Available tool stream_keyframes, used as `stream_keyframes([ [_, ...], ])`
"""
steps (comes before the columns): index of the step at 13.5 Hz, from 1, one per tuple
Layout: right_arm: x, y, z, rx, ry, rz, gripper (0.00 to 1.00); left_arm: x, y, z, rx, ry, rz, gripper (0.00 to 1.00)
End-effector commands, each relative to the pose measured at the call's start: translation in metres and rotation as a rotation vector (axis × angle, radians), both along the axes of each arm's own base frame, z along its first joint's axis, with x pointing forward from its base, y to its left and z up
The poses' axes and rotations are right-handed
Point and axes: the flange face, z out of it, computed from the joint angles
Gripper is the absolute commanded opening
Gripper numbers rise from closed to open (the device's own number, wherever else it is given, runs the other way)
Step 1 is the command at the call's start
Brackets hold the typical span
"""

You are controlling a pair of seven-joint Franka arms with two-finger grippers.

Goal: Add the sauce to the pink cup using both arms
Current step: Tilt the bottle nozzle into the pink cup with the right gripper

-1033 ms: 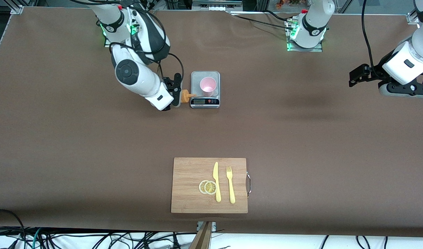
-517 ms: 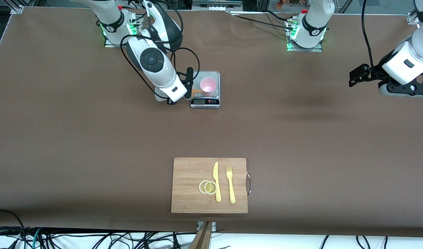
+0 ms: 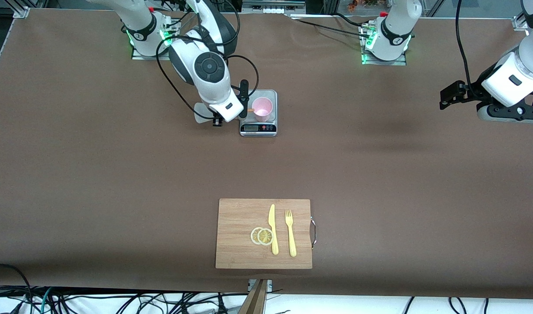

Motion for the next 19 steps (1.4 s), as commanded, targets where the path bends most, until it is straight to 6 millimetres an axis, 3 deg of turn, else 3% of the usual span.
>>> stream_keyframes([
  [1,-0.005,0.01,0.01,-0.026,-0.01,0.013,0.0,-0.002,0.001,0.003,0.023,-0.002,-0.002,1.0],
  [11,-0.01,0.044,0.014,-0.148,-0.046,-0.004,0.0,-0.002,0.002,0.003,0.022,-0.002,-0.005,1.0],
  [19,-0.018,0.048,0.01,-0.216,-0.072,-0.031,0.0,-0.002,0.002,0.003,0.022,-0.003,-0.002,1.0],
])
